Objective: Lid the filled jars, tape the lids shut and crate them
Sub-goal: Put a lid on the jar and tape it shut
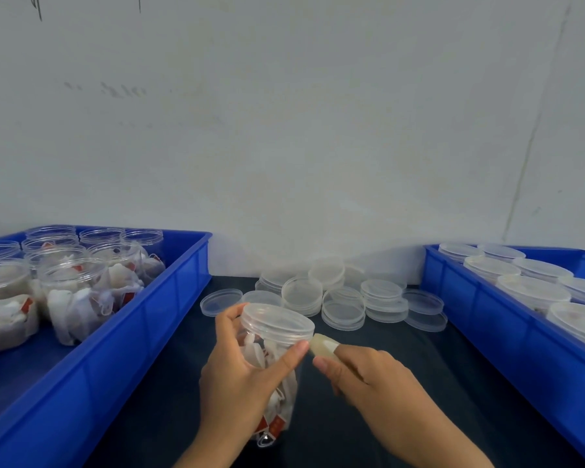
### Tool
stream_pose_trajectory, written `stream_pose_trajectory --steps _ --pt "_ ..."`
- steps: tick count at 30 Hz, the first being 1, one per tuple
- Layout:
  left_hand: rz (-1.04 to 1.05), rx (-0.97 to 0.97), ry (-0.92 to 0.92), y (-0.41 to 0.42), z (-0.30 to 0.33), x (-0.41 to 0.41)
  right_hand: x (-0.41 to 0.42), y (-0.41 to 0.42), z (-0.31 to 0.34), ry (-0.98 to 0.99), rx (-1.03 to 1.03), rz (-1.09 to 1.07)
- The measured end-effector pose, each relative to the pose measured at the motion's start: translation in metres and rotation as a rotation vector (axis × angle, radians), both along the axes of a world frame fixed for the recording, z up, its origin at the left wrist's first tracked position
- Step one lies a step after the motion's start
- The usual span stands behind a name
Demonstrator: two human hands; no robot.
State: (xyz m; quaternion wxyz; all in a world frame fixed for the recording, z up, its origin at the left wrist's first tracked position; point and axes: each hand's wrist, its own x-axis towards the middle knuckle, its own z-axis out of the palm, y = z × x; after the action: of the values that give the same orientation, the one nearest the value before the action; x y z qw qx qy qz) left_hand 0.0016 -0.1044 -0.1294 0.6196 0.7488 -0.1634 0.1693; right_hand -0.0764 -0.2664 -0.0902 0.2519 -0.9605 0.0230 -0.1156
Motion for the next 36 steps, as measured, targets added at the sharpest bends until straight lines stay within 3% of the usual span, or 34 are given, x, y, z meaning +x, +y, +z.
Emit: stream_pose_trajectory --steps 7,18,27,36 --pt "-0.072 -0.010 0.025 0.003 0.003 0.004 0.001 -0.017 0.001 0.000 0.104 -0.007" --pt "-0.292 -0.071 0.091 0.006 0.006 0.007 0.004 -0.008 -0.001 -0.106 -0.173 -0.091" --pt "-0.393 -0.197 0.142 0.003 0.008 0.003 0.005 -0.003 -0.004 -0.099 -0.258 -0.139" --pt "-0.453 -0.195 0.145 0.004 0.007 0.005 0.007 -0.001 -0.006 -0.123 -0.314 -0.155"
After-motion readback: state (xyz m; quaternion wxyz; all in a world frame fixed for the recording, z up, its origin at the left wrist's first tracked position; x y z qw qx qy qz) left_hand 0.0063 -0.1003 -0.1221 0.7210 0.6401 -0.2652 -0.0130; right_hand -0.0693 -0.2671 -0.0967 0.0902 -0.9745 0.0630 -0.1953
